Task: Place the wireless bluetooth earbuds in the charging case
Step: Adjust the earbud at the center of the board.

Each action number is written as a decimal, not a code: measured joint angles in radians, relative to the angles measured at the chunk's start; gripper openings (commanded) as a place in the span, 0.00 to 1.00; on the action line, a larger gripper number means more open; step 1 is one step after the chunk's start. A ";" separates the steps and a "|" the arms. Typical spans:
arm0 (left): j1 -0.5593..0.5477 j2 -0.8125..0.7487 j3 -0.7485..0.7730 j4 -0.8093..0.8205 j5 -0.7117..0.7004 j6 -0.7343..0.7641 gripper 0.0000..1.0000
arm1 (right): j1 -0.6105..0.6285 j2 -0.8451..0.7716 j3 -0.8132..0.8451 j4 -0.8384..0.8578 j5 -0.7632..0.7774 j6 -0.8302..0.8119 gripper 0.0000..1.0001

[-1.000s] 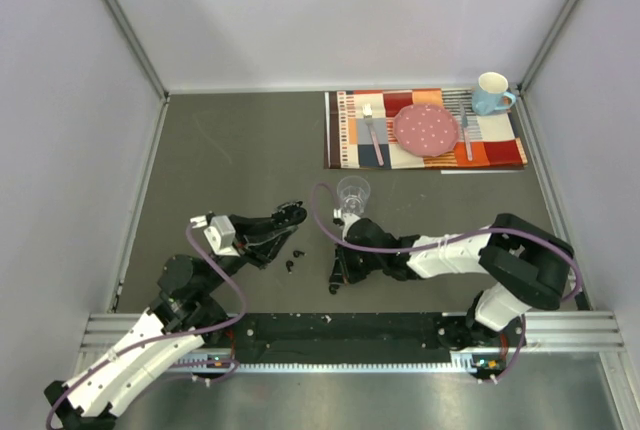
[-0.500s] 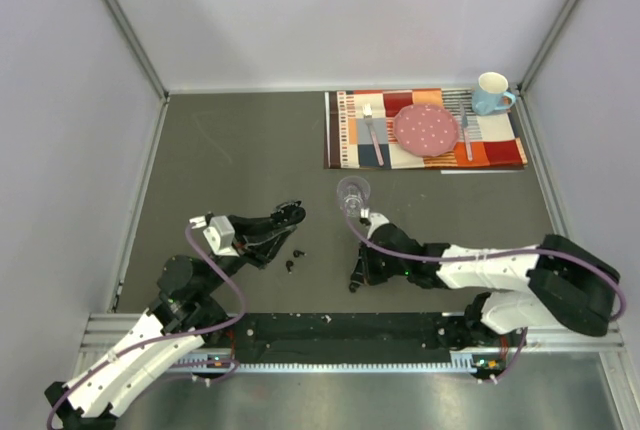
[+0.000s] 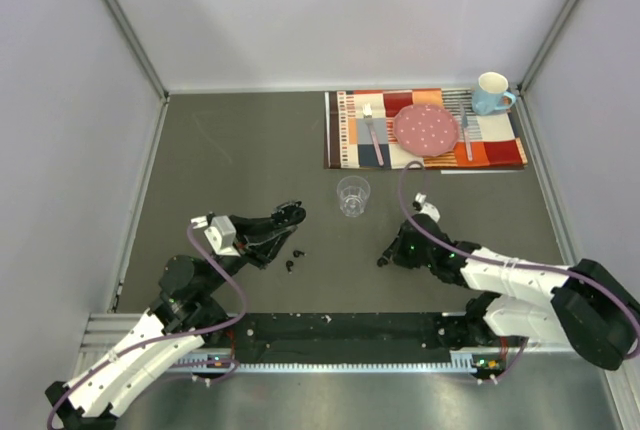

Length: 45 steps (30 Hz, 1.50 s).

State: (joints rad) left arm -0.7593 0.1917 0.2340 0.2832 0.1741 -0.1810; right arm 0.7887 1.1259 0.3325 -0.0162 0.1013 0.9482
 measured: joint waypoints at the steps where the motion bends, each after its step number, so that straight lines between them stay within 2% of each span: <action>1: 0.000 0.000 0.000 0.000 0.000 0.000 0.00 | -0.015 -0.006 0.000 -0.005 0.010 0.014 0.00; 7: 0.000 0.000 -0.002 0.000 0.000 0.000 0.00 | -0.050 -0.080 -0.014 -0.041 0.067 0.073 0.00; 8: 0.000 -0.002 -0.002 0.000 0.000 0.000 0.00 | -0.050 -0.096 -0.020 -0.047 0.068 0.077 0.09; 10: 0.000 -0.005 -0.005 0.000 -0.004 0.000 0.00 | -0.051 -0.112 -0.030 -0.056 0.067 0.083 0.18; 14: 0.000 -0.006 -0.013 0.000 -0.008 0.000 0.00 | -0.052 -0.147 -0.064 -0.082 0.061 0.086 0.32; 20: 0.000 -0.006 -0.016 0.001 -0.010 -0.001 0.00 | -0.052 -0.227 -0.097 -0.098 0.043 0.088 0.38; 25: 0.000 -0.006 -0.017 0.003 -0.011 -0.003 0.00 | -0.052 -0.261 -0.095 -0.132 0.027 0.006 0.38; 31: 0.000 -0.004 -0.021 0.005 -0.011 -0.004 0.00 | -0.091 -0.232 -0.035 -0.171 -0.017 -0.152 0.33; 37: 0.000 -0.001 -0.021 0.006 -0.010 -0.004 0.00 | -0.198 -0.084 0.086 -0.172 -0.182 -0.367 0.29; 45: 0.000 -0.002 -0.021 0.006 -0.011 -0.004 0.00 | -0.222 -0.003 0.129 -0.176 -0.343 -0.519 0.28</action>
State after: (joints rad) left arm -0.7593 0.1898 0.2127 0.2893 0.1635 -0.1852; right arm 0.5663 1.1225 0.4614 -0.1925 -0.2417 0.4294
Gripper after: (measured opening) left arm 0.339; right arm 0.286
